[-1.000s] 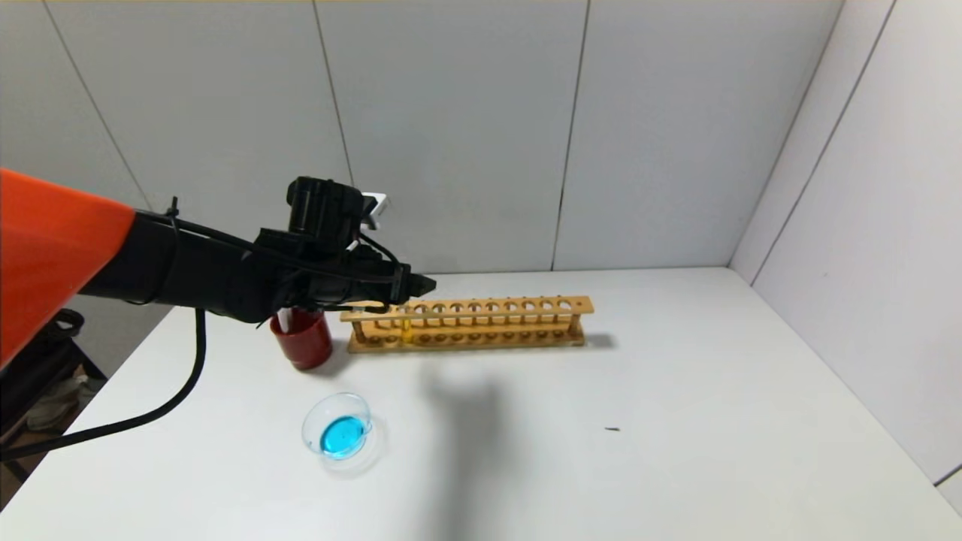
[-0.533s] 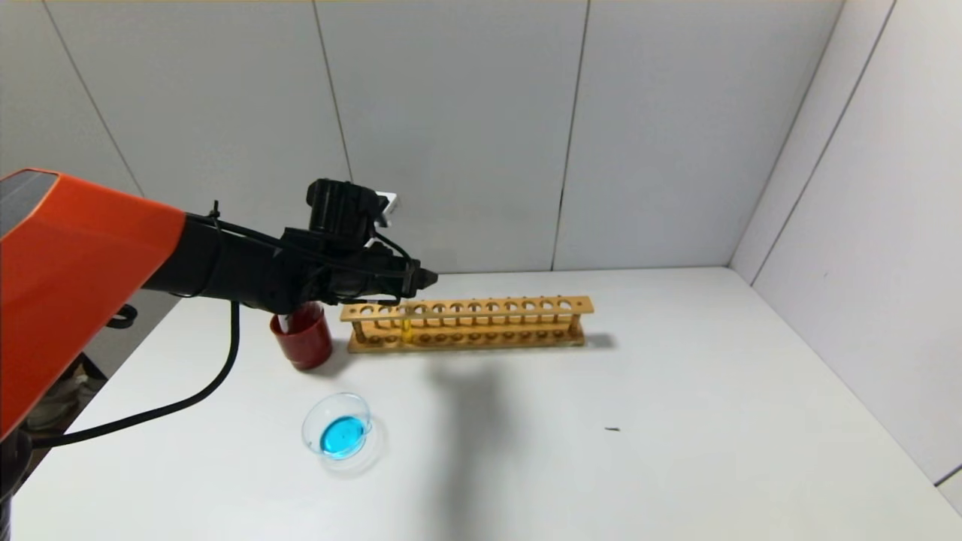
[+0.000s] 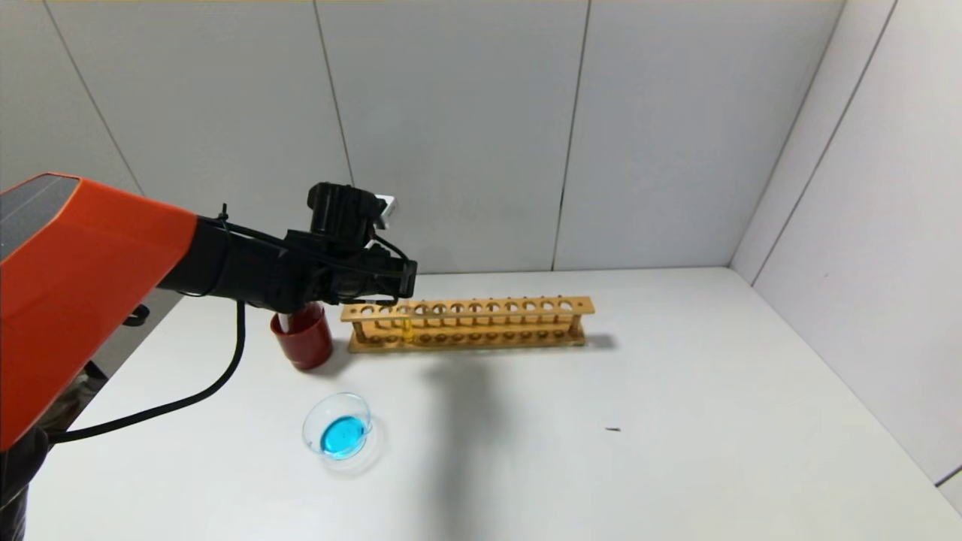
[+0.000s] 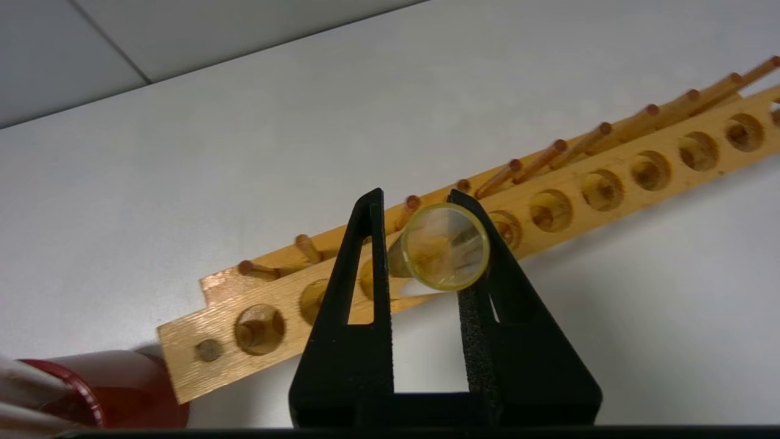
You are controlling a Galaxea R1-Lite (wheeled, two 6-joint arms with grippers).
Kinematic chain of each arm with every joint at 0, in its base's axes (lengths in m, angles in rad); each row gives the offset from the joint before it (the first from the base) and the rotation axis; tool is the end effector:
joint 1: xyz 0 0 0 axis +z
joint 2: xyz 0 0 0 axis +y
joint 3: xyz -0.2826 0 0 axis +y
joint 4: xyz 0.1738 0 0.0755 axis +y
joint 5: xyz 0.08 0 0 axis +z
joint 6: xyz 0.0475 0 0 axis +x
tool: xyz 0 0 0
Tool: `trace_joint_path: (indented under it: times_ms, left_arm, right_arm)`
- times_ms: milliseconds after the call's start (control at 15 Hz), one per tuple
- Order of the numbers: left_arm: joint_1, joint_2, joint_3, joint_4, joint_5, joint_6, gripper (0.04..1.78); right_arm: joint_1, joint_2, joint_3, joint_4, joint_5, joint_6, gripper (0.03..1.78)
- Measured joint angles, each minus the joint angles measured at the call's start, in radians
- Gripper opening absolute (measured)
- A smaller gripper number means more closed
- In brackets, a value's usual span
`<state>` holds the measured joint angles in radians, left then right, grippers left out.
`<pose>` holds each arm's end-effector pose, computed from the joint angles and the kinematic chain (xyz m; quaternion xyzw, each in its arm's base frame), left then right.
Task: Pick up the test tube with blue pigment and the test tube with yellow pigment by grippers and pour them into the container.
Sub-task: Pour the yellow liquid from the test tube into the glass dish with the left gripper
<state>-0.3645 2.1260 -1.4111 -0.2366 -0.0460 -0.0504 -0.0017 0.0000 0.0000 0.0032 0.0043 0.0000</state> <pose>0.4130 -0.1599 0.1246 0.0136 0.2388 -0.1921 0.9518 0.0187 0.0002 0.0751 0.0000 0.0016 0.0013 1.0000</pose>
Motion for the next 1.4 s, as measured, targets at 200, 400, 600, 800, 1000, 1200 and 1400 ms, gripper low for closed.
trace_joint_path:
  times_ms: [200,400,600,800,1000,1200,1400]
  left_arm:
    - [-0.002,0.002,0.0,0.0,0.001,0.0,0.34]
    - [-0.003,-0.004,0.0,0.001,-0.002,0.006,0.34]
    - [-0.005,-0.035,-0.007,0.011,-0.003,0.023,0.34]
    - [-0.009,-0.098,-0.018,0.021,-0.001,0.04,0.34]
    - [-0.012,-0.182,-0.042,0.067,-0.002,0.081,0.34]
    - [-0.014,-0.278,-0.044,0.099,-0.007,0.115,0.34]
    - [-0.024,-0.391,0.039,0.145,-0.015,0.205,0.34]
  right_arm:
    - [0.0,0.0,0.0,0.0,0.0,0.0,1.75]
    - [0.0,0.0,0.0,0.0,0.0,0.0,1.75]
    - [0.0,0.0,0.0,0.0,0.0,0.0,1.75]
    - [0.0,0.0,0.0,0.0,0.0,0.0,1.75]
    - [0.0,0.0,0.0,0.0,0.0,0.0,1.75]
    - [0.0,0.0,0.0,0.0,0.0,0.0,1.75]
    - [0.0,0.0,0.0,0.0,0.0,0.0,1.75]
